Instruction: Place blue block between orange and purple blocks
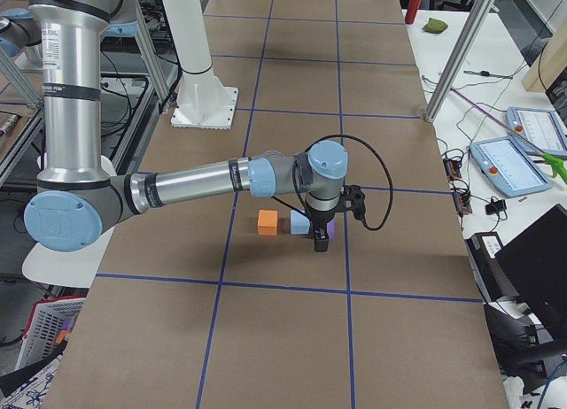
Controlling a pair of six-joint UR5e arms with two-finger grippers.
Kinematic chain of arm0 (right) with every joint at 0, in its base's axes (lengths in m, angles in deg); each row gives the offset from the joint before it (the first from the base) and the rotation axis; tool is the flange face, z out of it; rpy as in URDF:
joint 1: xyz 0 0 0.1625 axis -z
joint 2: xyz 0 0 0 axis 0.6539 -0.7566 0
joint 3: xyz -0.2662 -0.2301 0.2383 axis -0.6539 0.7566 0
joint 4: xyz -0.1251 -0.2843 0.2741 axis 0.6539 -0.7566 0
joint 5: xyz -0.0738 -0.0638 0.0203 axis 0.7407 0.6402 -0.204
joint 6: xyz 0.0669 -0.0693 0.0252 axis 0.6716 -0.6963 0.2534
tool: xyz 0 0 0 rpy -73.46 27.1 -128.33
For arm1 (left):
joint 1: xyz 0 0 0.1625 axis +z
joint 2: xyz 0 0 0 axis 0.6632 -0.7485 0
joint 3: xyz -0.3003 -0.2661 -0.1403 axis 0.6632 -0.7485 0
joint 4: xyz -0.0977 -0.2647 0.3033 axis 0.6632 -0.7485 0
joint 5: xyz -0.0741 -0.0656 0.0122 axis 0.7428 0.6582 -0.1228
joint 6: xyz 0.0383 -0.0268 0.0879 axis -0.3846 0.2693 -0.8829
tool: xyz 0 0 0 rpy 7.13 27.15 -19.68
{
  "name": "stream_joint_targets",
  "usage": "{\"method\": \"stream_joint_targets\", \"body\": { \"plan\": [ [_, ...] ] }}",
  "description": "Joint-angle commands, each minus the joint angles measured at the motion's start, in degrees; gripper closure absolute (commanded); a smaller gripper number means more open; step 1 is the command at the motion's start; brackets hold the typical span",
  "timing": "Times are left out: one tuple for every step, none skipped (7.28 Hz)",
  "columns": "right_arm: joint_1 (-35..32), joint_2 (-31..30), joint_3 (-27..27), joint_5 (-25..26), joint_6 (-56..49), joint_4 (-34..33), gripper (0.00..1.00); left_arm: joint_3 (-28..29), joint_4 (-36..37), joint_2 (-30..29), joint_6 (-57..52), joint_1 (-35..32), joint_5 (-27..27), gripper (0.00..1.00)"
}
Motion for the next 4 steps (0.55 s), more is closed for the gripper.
{"method": "stream_joint_targets", "body": {
  "plan": [
    [0.08,0.05,0.06,-0.20,-0.19,0.09,0.00,-0.78,0.00,0.52,0.09,0.03,0.59,0.00],
    [0.17,0.14,0.32,-3.16,-0.10,2.09,0.00,-3.48,0.09,1.65,0.09,-0.14,0.69,0.00],
    [0.17,0.66,1.36,-4.50,-0.36,3.15,0.00,-3.51,0.01,1.84,0.00,0.03,0.60,0.00],
    [0.17,1.10,1.11,-4.69,-0.54,3.25,0.00,-3.59,0.09,1.15,0.00,0.03,0.69,0.00]
  ]
}}
